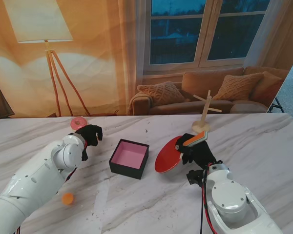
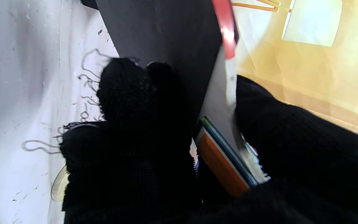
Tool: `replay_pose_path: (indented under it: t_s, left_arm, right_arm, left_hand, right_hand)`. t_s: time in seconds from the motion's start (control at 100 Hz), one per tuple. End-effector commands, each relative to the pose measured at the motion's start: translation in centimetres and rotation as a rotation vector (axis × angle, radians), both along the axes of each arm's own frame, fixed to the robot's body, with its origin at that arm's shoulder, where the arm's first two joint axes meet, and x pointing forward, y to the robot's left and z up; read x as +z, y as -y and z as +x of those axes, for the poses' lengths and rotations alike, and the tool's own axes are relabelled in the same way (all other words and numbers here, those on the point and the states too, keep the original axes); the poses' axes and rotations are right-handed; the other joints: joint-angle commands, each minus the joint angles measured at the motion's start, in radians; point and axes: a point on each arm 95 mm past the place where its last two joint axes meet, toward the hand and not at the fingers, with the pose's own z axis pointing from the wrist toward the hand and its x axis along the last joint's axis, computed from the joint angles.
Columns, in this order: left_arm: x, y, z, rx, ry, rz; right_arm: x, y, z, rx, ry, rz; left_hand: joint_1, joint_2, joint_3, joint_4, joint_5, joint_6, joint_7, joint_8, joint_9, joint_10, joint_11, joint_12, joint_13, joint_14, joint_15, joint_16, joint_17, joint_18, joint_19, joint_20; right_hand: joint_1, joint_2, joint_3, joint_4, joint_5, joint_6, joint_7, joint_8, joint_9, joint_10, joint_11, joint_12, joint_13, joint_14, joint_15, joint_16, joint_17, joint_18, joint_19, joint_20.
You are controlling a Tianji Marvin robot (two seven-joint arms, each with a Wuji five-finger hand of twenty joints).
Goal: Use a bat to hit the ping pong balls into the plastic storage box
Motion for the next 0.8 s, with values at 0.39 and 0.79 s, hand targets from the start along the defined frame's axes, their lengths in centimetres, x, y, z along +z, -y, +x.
replay_pose_path:
  t_s: [0.39,0.79]
  left_arm:
    - [4.6,0.9,-2.0,-0.055,0.098,-0.063]
    - [8.0,3.7,-3.9,-0.146,0.157,-0.164]
  right_arm:
    - [0.1,-0.5,0.4,0.026,-0.012,0.016]
    - [0.2,-0.5,0.7,0.031,-0.017,0.014]
  left_hand:
    - [0.094,0.032,0.058,0.01,0.075,0.035,0.089,0.04,0.077,0.016,0.005,0.048,0.043,0.09,0.069,0.025,0.006,-0.123,0.061,0.004]
    - [0.101,0.046,0.037,0.016,0.075,0.037,0.079,0.045,0.087,0.018,-0.01,0.058,0.042,0.09,0.067,0.031,0.002,-0.124,0.063,0.008]
  right_hand:
    - [0.052,0.033,0.024,0.02,0.05,-0.022,0.031,0.018,0.014,-0.044,0.022,0.026,-0.026,-0.059,-0.007,0.007,-0.016,-0.061,-0.005,-0.003]
    - [0.055,0.033,0.024,0.02,0.055,-0.034,0.03,0.021,0.015,-0.05,0.017,0.03,-0.033,-0.059,-0.01,0.009,-0.024,-0.061,-0.012,-0.003]
